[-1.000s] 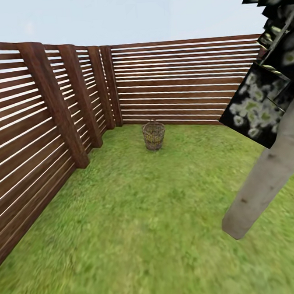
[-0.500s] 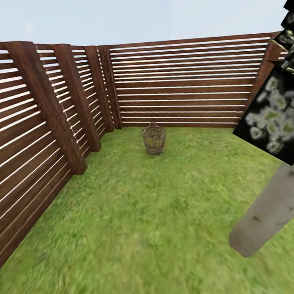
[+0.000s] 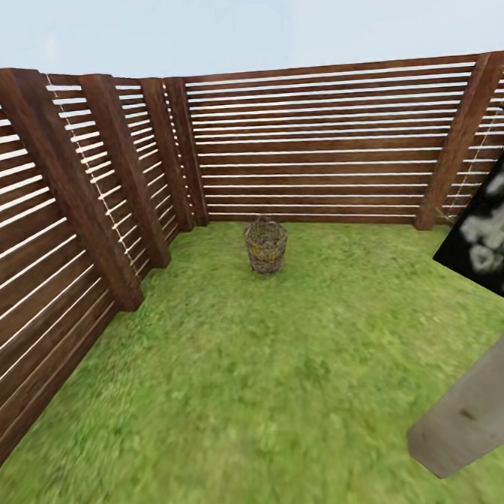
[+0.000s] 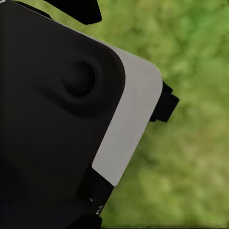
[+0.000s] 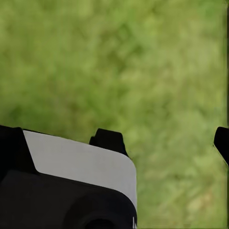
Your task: Take the three Easter eggs out of the wicker basket on the lawn in the garden, then place them on the lawn next to a single tree (choose any tree) so that all three eggs are next to the same tree and none are left in the basket.
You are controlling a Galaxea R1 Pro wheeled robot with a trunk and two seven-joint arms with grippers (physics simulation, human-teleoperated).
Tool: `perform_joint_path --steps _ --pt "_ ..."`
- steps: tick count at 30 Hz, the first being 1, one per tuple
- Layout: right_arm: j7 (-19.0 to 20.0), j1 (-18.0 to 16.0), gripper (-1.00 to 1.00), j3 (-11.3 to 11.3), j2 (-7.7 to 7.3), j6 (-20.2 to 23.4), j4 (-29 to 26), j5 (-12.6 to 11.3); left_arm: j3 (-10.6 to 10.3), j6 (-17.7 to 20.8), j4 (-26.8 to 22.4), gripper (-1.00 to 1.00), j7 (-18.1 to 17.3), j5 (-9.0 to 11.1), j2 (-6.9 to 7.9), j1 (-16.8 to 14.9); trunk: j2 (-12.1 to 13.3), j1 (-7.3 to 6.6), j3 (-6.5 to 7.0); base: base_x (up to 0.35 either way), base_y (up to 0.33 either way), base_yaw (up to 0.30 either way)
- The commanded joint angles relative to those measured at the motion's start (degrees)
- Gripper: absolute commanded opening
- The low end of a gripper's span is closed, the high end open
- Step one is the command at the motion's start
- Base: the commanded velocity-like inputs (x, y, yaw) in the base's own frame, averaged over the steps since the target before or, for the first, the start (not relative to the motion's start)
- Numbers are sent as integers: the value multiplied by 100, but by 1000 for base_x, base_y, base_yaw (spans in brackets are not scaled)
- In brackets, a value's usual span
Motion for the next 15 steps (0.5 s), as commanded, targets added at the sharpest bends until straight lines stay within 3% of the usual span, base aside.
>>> perform_joint_path --steps 1,15 --pt "-42 -10 100 16 0 -27 25 34 44 22 -5 100 19 -14 -1 -2 -2 3 -4 339 35 0" --pt "-42 -10 100 8 5 -10 27 22 41 21 -5 100 18 -14 -1 -2 -2 3 -4 339 73 0"
